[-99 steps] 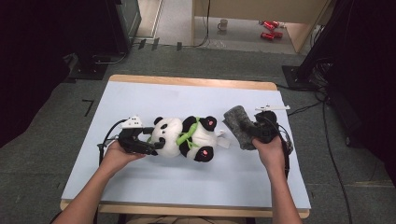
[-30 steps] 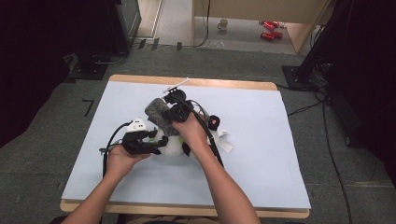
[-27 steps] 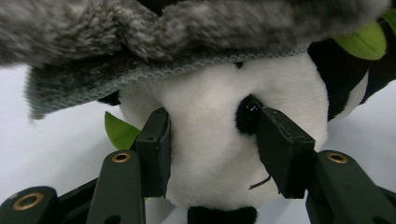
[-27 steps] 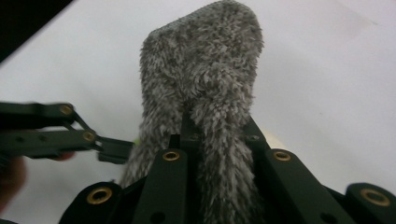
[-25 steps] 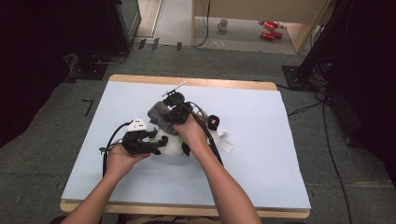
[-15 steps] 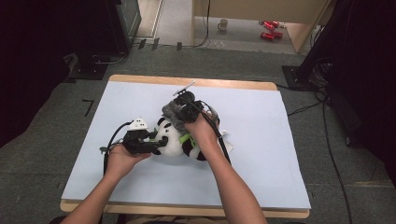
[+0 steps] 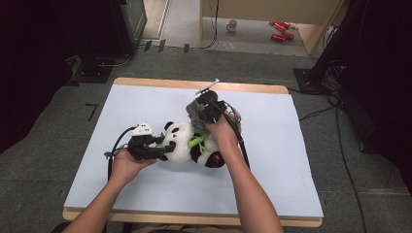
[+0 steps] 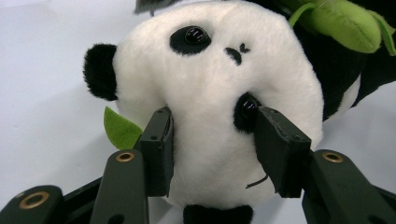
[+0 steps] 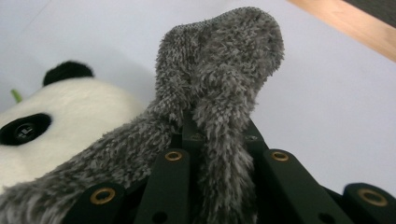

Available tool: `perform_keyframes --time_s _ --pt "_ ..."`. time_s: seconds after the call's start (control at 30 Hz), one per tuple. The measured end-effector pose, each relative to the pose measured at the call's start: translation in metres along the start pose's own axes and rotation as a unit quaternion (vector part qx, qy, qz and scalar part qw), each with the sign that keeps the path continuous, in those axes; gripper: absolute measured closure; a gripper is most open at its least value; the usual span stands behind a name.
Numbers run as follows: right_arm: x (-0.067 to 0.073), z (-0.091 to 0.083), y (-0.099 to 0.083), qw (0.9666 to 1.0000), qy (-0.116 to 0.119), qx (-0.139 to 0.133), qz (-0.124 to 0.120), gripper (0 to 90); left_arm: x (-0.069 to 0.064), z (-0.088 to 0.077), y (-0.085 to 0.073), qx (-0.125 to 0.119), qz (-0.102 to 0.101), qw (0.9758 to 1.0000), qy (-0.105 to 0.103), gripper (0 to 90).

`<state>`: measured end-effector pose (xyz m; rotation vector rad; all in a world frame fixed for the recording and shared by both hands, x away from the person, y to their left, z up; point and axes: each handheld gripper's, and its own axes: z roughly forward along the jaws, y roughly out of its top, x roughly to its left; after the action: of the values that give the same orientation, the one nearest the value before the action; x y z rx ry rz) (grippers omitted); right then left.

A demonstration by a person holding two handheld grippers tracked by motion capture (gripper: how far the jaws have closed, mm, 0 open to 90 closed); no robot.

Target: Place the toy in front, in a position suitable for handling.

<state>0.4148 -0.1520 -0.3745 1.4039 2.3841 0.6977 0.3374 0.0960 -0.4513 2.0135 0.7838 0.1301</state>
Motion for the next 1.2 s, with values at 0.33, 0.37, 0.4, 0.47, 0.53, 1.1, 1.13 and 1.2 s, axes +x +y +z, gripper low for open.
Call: perform_keyframes --time_s 0.33,0.37,0.4,0.47,0.53,1.1,1.13,1.2 --pt "0.001 -0.038 0.013 0.9973 0.036 -0.061 0.019 79.6 0.003 0.002 0.004 0.0 -0.008 1.0 0.004 49.8" --pt "0.004 -0.039 0.014 0.9969 0.041 -0.064 0.017 79.6 0.003 0.002 0.005 -0.002 -0.01 0.9999 0.005 49.8" --pt "0.01 -0.041 0.016 0.9963 0.05 -0.068 0.015 79.6 0.004 0.003 0.005 -0.004 -0.009 0.9999 0.006 49.7" --pt "0.018 -0.042 0.019 0.9953 0.065 -0.071 0.011 79.5 0.004 0.003 0.006 -0.004 -0.009 0.9999 0.008 49.6" --pt "0.031 -0.039 0.022 0.9939 0.082 -0.073 0.006 79.5 0.004 0.003 0.006 -0.005 -0.007 0.9999 0.011 49.5" --pt "0.039 0.011 0.002 0.9976 0.065 -0.018 -0.018 79.6 0.009 0.007 0.009 -0.005 -0.025 0.9996 0.011 50.0" --pt "0.034 0.011 0.0 0.9979 0.061 -0.016 -0.013 79.6 0.009 0.007 0.009 -0.004 -0.027 0.9996 0.01 50.0" --pt "0.025 0.01 -0.005 0.9987 0.051 -0.008 -0.004 79.7 0.011 0.007 0.009 -0.003 -0.029 0.9996 0.007 50.0"
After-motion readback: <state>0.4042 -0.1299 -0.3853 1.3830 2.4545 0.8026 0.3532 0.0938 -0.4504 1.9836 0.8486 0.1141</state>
